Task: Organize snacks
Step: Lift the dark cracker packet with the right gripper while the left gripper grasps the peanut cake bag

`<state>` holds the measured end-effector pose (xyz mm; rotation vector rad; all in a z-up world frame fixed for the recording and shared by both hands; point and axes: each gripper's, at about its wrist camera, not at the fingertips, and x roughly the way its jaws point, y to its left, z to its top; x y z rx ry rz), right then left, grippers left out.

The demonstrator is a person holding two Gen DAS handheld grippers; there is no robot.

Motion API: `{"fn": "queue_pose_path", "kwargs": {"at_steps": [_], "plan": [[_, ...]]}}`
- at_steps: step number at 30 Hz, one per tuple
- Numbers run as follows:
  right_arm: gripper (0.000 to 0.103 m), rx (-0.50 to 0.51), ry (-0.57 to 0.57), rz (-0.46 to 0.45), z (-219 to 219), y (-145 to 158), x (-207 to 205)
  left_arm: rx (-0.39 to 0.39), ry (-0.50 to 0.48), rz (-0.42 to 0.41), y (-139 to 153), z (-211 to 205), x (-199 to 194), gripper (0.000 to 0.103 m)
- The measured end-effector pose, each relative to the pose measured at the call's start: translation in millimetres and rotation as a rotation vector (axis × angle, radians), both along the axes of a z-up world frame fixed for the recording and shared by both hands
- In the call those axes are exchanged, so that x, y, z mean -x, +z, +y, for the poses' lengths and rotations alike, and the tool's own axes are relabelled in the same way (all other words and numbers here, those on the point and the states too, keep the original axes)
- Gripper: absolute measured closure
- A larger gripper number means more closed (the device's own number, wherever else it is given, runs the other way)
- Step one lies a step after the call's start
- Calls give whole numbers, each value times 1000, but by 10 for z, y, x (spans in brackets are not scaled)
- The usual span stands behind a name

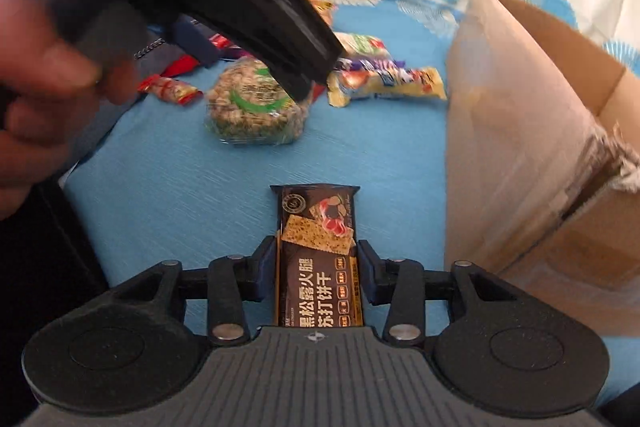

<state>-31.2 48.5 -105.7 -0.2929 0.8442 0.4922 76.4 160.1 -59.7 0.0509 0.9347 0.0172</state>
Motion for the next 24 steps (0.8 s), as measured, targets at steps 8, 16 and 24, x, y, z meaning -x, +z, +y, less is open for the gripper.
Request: {"fn": "queue_pose_path", "kwargs": {"at_steps": [8, 16, 24], "plan": [[58, -41, 22, 26, -17, 34, -18, 22, 36, 71, -157, 53, -165, 17], [62, -70, 24, 42, -92, 55, -78, -1, 15, 53, -182, -29, -139, 19], [62, -93, -34, 64, -228, 75, -156, 144, 79, 52, 109, 186, 123, 19]]}}
